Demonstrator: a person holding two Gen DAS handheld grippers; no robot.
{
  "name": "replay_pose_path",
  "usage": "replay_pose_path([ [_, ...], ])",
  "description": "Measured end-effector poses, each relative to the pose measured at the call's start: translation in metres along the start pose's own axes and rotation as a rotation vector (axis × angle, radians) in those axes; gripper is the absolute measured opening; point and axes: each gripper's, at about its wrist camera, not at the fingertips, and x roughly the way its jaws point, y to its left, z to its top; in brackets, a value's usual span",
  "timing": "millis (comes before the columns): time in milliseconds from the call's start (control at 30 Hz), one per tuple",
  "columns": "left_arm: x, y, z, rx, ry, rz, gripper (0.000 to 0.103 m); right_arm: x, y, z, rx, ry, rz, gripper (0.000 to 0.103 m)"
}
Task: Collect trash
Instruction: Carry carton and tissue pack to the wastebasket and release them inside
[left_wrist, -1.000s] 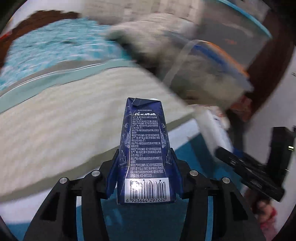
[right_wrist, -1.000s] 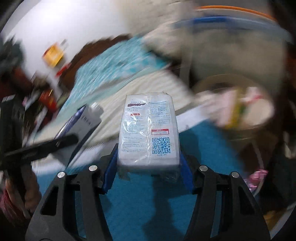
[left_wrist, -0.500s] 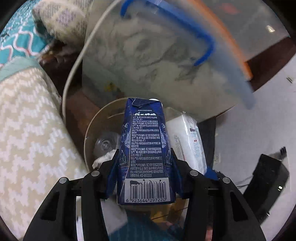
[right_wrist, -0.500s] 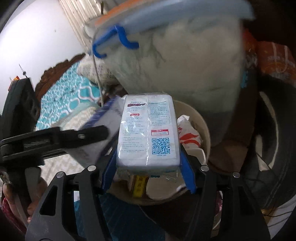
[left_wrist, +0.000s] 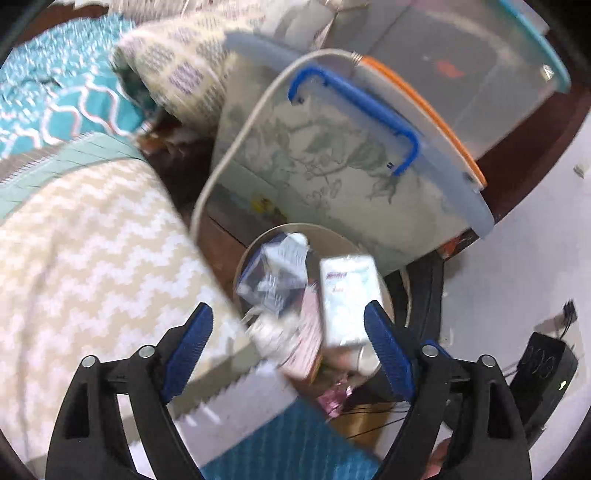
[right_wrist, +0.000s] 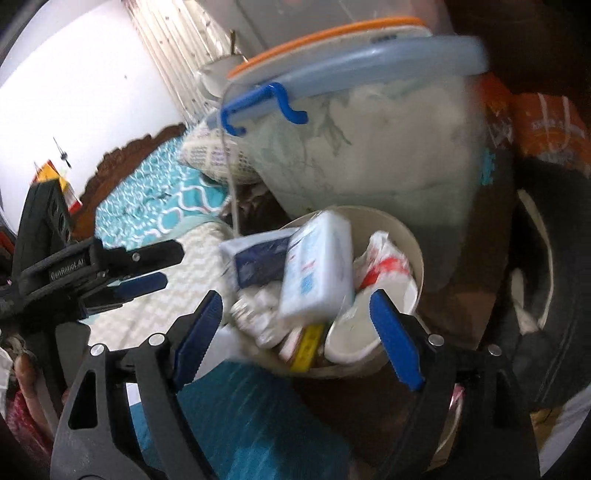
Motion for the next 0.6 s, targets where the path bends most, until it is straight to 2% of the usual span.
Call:
replay_pose_path([
  [267, -0.079, 0.020, -0.079, 0.125, -0.085, 0.200, 0.091, -0.046, 0.032, -0.075, 0.125, -0.017, 0.037, 0.084],
  [333, -0.097, 0.026, -0.096, 0.144, -0.103, 0.248, 0.094, -0.056, 0.044, -0.091, 0.128, -0.016, 0.038, 0.084],
  [600, -0.159, 0.038, -0.156, 0.214, -0.127, 0.402, 0.094, -0.091, 0.091, -0.136, 0.111, 0.023, 0.061, 0.089],
])
